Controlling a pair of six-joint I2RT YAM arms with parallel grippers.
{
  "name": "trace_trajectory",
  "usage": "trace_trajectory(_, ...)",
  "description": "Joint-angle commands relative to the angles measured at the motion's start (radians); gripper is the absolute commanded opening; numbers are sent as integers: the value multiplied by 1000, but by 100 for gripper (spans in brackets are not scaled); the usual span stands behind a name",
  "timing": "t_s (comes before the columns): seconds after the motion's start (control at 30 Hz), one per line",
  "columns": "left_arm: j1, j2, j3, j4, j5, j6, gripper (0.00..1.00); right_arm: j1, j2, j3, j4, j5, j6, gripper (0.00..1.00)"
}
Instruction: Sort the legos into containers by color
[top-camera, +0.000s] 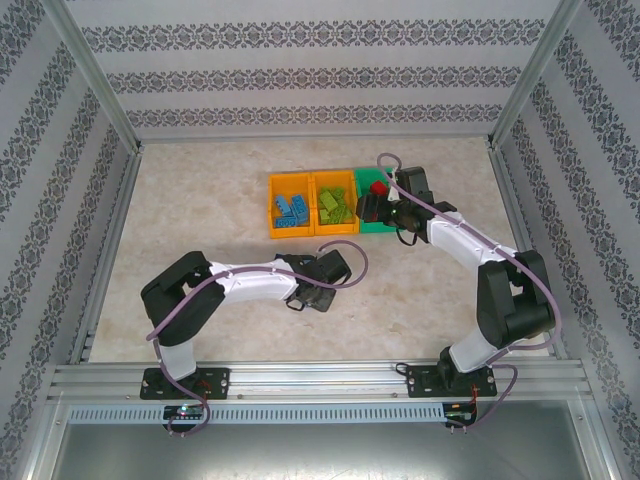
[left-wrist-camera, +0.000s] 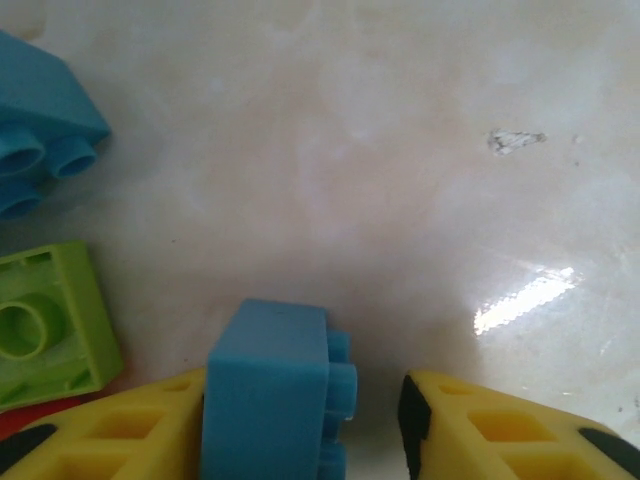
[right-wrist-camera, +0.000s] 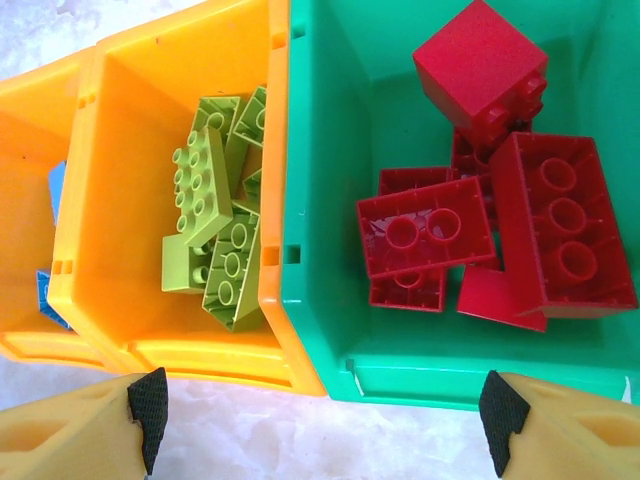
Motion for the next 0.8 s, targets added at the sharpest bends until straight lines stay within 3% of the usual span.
trace_trajectory(0.0,-19,25,21,-28,-1,6,45,-14,-28,-15,17,-20,13,84)
trace_trajectory(0.17,-18,21,27,-18,-1,1,28,-21,-30,-20,20,-21,15,84)
trace_trajectory(0.43,0,-45,79,-25,-83,2,22,-31,-68,-57,33,-16,-3,84)
trace_trajectory(0.77,264,-124,196,-5,-53,43,23,-28,-119,-161,96,-44,-27,84)
